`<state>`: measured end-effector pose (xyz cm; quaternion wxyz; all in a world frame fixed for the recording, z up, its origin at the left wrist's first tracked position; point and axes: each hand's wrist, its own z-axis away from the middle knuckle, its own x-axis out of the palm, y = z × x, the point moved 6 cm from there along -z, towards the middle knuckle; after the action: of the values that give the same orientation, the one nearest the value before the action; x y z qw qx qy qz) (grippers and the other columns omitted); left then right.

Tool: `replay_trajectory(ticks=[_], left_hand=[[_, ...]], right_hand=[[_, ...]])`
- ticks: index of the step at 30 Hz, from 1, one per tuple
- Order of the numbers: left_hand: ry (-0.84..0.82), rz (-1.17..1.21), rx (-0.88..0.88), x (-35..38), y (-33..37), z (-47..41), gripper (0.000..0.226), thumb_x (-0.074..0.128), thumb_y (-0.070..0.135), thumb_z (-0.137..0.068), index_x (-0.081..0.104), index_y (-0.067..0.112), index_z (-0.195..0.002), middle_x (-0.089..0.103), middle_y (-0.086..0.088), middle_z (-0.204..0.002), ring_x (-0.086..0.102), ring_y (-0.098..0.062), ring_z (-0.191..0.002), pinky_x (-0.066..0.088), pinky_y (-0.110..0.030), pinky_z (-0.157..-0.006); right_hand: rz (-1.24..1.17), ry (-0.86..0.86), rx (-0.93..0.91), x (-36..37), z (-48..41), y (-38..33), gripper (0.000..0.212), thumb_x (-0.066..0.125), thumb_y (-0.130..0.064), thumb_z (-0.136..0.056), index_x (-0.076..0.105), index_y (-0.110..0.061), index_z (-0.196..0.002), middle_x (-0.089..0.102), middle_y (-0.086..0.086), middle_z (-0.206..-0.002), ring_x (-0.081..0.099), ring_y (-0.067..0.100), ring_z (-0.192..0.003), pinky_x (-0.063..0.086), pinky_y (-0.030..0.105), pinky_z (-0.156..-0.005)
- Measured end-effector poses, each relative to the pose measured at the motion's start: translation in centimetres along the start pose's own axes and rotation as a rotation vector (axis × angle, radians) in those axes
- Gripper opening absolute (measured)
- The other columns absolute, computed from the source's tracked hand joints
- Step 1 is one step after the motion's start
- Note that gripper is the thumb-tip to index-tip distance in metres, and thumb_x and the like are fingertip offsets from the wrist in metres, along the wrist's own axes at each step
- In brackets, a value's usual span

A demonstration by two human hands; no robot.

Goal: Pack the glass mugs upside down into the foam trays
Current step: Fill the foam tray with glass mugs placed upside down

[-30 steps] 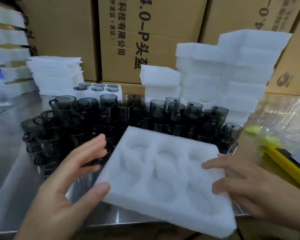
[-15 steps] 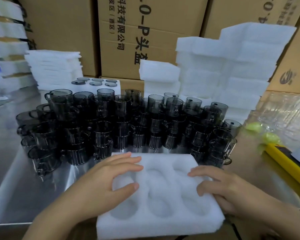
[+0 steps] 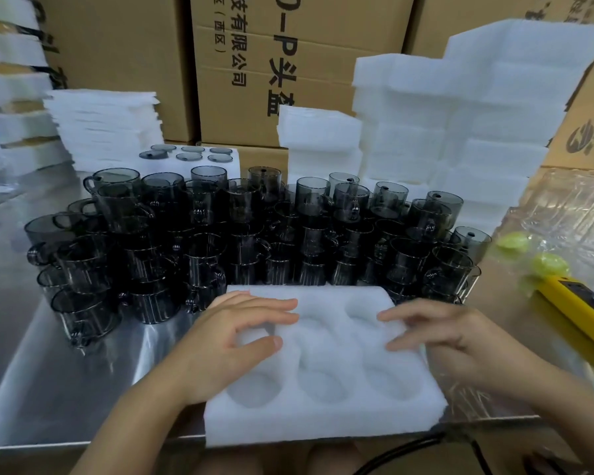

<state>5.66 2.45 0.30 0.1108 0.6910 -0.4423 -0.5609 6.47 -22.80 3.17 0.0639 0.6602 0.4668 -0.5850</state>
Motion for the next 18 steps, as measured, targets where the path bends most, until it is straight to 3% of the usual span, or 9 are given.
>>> replay_trajectory(ticks=[2,4,7,10,14,18], left_hand=[[-0.012,0.011,-0.021,0.0,-0.1,-0.3,0.028,0.056,0.049,-0.077,0.064,0.051,-0.104,0.048,0.047,-0.122,0.041,0.007,-0.123,0.018,-0.018,-0.109],[-0.027,0.027,-0.048,-0.1,-0.3,-0.6,0.021,0.063,0.038,-0.084,0.066,0.050,-0.101,0.050,0.047,-0.118,0.042,0.010,-0.120,0.021,-0.020,-0.110],[-0.034,0.029,-0.081,-0.2,-0.5,-0.8,0.026,0.066,0.025,-0.088,0.068,0.048,-0.098,0.053,0.045,-0.115,0.043,0.005,-0.121,0.025,-0.019,-0.107],[-0.004,0.029,-0.075,-0.2,-0.4,-0.7,0.027,0.065,0.022,-0.088,0.070,0.047,-0.094,0.055,0.043,-0.114,0.046,0.007,-0.114,0.024,-0.017,-0.105],[0.038,0.063,-0.054,-0.1,0.0,-0.6,0.020,0.058,0.032,-0.083,0.071,0.045,-0.093,0.057,0.041,-0.114,0.054,0.005,-0.105,0.023,-0.024,-0.106],[0.038,0.079,-0.058,0.0,-0.1,-0.6,0.028,0.053,0.026,-0.079,0.071,0.042,-0.093,0.057,0.040,-0.115,0.056,0.002,-0.101,0.025,-0.024,-0.103]], right_hand=[[0.009,0.181,0.040,-2.4,-1.1,-0.3,0.059,0.047,0.017,-0.076,0.076,-0.031,-0.094,0.066,-0.021,-0.111,0.062,0.001,-0.098,0.049,0.015,-0.074],[0.186,0.416,0.044,-5.2,-2.3,-0.3,0.046,0.047,0.003,-0.077,0.070,-0.025,-0.105,0.064,-0.014,-0.110,0.058,0.006,-0.102,0.038,0.008,-0.089],[0.441,0.610,0.251,-8.3,-3.8,1.8,0.040,0.052,-0.006,-0.084,0.062,-0.016,-0.122,0.052,0.004,-0.127,0.041,0.026,-0.118,0.028,0.029,-0.105],[0.591,0.535,0.459,-8.9,-5.0,4.2,0.047,0.054,-0.007,-0.084,0.053,-0.012,-0.131,0.036,0.016,-0.144,0.029,0.037,-0.130,0.022,0.047,-0.107],[0.682,0.485,0.446,-8.7,-6.1,5.1,0.043,0.057,-0.003,-0.081,0.060,-0.007,-0.124,0.036,0.021,-0.145,0.028,0.041,-0.133,0.018,0.049,-0.110],[0.712,0.419,0.451,-9.1,-6.6,5.5,0.031,0.060,-0.005,-0.085,0.064,-0.008,-0.115,0.039,0.020,-0.144,0.028,0.041,-0.133,0.017,0.049,-0.111]])
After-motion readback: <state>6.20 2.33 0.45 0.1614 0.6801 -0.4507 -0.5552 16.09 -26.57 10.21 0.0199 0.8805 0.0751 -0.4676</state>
